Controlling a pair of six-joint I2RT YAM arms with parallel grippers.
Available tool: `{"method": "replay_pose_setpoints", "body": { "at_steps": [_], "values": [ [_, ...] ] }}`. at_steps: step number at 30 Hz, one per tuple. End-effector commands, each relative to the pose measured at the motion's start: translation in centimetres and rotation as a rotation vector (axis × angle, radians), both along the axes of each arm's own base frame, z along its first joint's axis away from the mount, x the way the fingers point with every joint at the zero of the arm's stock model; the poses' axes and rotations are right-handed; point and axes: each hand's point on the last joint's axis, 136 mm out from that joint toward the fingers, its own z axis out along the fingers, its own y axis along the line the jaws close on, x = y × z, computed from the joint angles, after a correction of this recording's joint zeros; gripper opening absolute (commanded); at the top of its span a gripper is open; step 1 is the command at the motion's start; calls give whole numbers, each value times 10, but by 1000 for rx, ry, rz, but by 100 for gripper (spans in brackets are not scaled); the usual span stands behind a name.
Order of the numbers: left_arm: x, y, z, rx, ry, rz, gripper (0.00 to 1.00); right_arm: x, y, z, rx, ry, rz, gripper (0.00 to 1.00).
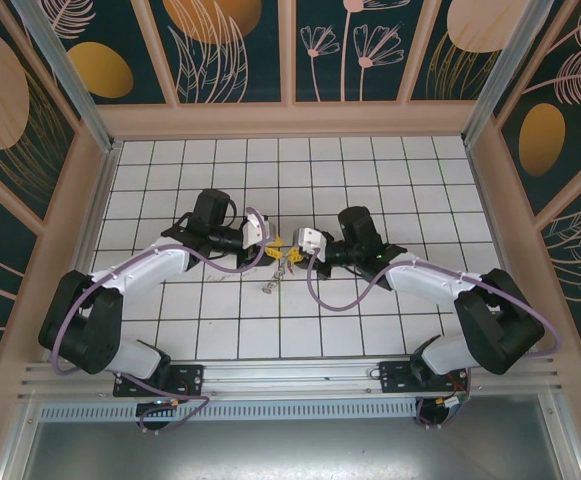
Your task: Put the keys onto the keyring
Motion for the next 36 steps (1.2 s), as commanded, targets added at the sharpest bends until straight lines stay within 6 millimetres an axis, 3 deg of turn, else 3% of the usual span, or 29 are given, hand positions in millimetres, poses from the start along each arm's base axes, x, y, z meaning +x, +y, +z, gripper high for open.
{"method": "replay_pose_setpoints", "body": {
  "at_steps": [1, 4, 12, 20, 36],
  "values": [
    [2, -4, 4, -29, -47, -16, 29, -7, 1, 14, 52, -27, 42, 0],
    [5, -4, 4, -31, -48, 1, 31, -6, 0, 13, 51, -26, 35, 0],
    [-16, -3, -12, 1, 43, -103, 36, -7, -3, 12, 72, -17, 34, 0],
    [-11, -7, -16, 15, 39, -101, 32, -9, -4, 13, 85, -13, 37, 0],
    [-19, -14, -16, -7, 89, -162, 25, -9, -3, 18, 116, -10, 35, 0]
  ]
}}
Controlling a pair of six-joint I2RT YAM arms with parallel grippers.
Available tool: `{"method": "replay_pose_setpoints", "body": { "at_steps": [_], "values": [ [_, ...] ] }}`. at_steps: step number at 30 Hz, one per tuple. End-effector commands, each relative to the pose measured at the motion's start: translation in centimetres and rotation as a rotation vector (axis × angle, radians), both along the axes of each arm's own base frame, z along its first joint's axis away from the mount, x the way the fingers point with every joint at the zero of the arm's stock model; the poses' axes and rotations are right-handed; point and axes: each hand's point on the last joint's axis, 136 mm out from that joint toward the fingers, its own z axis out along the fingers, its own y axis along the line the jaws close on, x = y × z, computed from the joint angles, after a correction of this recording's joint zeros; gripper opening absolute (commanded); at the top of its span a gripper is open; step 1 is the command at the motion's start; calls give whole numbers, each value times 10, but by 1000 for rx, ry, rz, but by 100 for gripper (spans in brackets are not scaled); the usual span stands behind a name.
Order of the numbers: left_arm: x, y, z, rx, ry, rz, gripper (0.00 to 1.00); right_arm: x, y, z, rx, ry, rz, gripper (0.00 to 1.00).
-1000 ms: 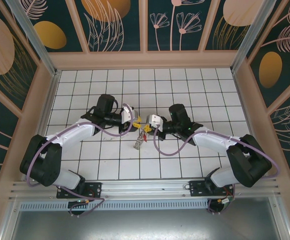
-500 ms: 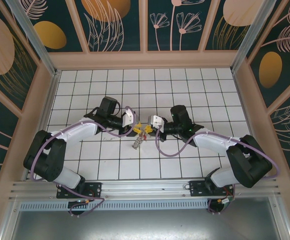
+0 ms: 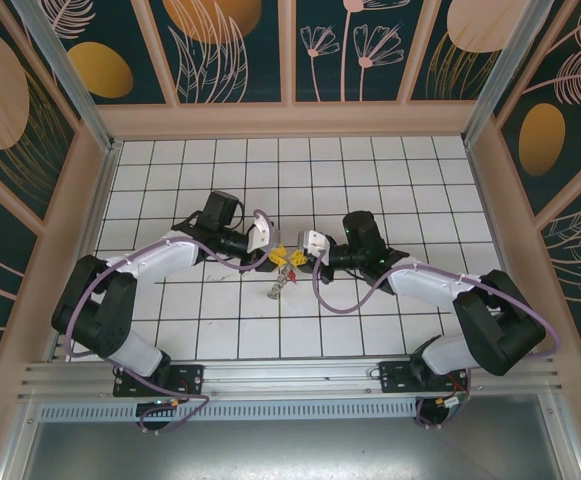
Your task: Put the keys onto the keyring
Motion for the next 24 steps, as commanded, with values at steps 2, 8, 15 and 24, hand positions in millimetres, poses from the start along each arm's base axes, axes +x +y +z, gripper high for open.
{"method": "replay_pose_setpoints", "body": {
  "at_steps": [2, 8, 15, 24],
  "values": [
    [-7, -7, 5, -31, 11, -58, 23, -4, 2, 22, 77, -44, 34, 0],
    [-5, -9, 4, -27, 14, -63, 20, -5, 2, 24, 93, -44, 32, 0],
    [-4, -8, 1, -18, 8, -57, 16, -5, 1, 25, 110, -33, 27, 0],
    [-3, -8, 6, -30, -24, -46, 0, 0, -1, 23, 97, -24, -11, 0]
  ]
}}
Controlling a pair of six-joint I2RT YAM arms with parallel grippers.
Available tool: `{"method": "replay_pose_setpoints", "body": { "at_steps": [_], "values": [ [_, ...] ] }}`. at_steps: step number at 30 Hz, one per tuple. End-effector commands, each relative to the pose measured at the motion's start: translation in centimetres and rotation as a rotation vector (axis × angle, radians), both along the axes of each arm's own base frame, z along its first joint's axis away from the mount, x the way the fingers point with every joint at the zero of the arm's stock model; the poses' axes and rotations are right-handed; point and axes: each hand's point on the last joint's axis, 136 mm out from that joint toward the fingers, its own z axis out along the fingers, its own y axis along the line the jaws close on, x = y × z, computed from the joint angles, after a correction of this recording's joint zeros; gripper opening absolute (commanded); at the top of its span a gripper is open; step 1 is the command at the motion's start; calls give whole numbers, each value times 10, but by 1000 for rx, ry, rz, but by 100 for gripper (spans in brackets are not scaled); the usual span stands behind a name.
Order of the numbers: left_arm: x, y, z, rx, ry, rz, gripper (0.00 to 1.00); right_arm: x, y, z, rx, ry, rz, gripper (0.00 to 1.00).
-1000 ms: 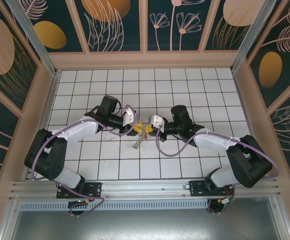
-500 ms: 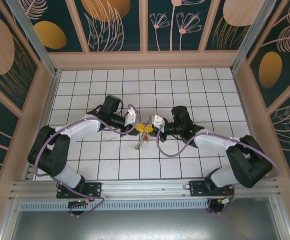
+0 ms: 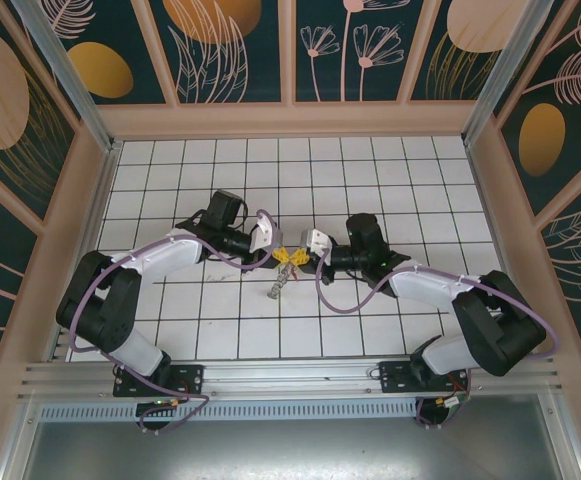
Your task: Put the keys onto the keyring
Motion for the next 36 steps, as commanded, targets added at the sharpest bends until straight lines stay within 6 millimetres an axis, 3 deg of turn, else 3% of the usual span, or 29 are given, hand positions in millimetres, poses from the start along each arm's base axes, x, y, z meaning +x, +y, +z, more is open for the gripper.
{"method": "replay_pose_setpoints", "body": {
  "at_steps": [1, 6, 14, 18, 22, 36],
  "values": [
    [-1, -3, 9, -28, -29, -14, 0, 4, 1, 20, 41, -67, -8, 2],
    [0, -2, 15, -33, -59, 3, 0, 10, 4, 8, -59, -99, -47, 7],
    [-3, -2, 20, -36, -60, -4, 0, 13, 7, 13, -59, -123, -58, 0],
    [-4, -2, 17, -31, -48, 0, 14, 8, 7, 22, -15, -142, -43, 0],
    [-5, -3, 13, -35, -19, -16, 17, 1, 9, 29, 33, -125, -4, 0],
    [-3, -3, 4, -3, 2, -9, 18, 0, 6, 37, 90, -110, 0, 0]
  ]
}}
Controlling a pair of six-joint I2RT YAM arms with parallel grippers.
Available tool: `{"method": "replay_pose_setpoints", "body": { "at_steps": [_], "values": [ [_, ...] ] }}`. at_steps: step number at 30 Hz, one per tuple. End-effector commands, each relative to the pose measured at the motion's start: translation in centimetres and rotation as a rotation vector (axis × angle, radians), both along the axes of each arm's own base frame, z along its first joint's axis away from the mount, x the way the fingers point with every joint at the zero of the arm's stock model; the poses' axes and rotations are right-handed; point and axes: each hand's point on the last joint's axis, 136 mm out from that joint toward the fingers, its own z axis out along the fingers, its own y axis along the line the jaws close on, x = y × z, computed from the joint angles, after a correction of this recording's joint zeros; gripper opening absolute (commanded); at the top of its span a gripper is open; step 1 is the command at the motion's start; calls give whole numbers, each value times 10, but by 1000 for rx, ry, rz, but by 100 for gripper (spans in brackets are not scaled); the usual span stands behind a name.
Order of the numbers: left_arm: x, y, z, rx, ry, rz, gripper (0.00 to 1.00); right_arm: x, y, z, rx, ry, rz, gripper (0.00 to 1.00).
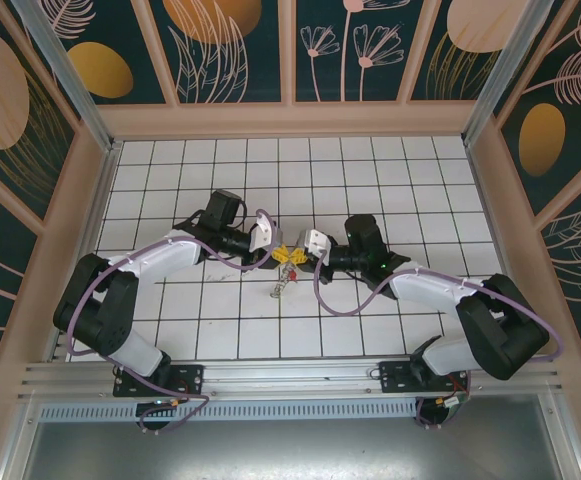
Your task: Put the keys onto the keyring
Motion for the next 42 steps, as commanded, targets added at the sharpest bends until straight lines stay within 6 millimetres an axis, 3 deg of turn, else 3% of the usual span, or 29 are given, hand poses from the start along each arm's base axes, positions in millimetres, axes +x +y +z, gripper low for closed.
{"method": "replay_pose_setpoints", "body": {
  "at_steps": [1, 9, 16, 24, 28, 32, 34, 36, 38, 42],
  "values": [
    [-5, -3, -1, -3, 23, -30, 18, -2, 4, 33, 104, -75, 36, 0],
    [-3, -6, 6, -24, 18, -39, 12, 0, 5, 31, 96, -61, 33, 0],
    [-1, -8, 13, -48, 4, -27, 0, 2, 7, 26, 57, -45, 26, 0],
    [7, -6, 17, -52, -18, 54, 0, 5, -10, 28, 22, -52, -66, 25],
    [10, -5, 23, -91, -23, 100, 0, 2, -31, 40, 64, -42, -141, 29],
    [12, -6, 32, -131, -33, 130, 0, 28, -67, 58, 179, 48, -422, 33],
    [13, -6, 35, -136, -28, 136, 0, 64, -108, 64, 270, 156, -756, 32],
    [13, -6, 36, -136, -29, 137, 0, 90, -164, 50, 325, 346, -1122, 26],
    [14, -5, 37, -136, -34, 142, 0, 97, -217, 27, 330, 518, -1406, 24],
    [12, -6, 39, -142, -39, 134, 0, 71, -301, -27, 355, 774, -1796, 23]
  ]
}}
